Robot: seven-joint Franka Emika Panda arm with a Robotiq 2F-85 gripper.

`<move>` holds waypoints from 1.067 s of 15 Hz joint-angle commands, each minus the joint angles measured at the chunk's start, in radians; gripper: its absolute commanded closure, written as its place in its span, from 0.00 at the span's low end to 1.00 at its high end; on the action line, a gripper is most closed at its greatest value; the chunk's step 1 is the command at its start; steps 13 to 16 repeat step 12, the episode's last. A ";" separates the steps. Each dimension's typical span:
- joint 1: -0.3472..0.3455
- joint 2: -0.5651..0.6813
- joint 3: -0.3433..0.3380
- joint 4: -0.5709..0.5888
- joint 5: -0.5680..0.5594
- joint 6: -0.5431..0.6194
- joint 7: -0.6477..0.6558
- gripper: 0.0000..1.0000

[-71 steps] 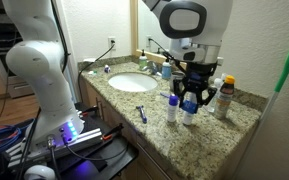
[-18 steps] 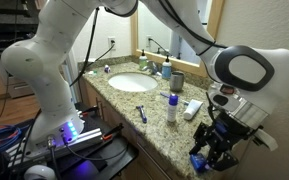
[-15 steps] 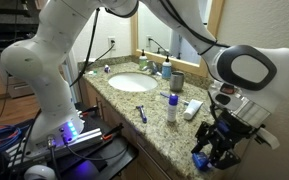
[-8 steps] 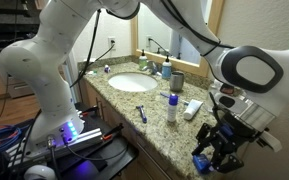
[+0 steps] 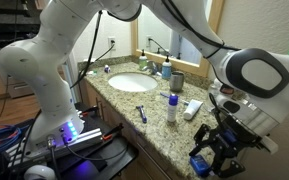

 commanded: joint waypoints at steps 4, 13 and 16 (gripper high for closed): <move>-0.061 0.029 0.051 0.064 0.020 -0.044 -0.132 0.00; -0.064 0.020 0.058 0.061 0.039 0.035 -0.186 0.00; -0.064 0.020 0.058 0.061 0.039 0.035 -0.186 0.00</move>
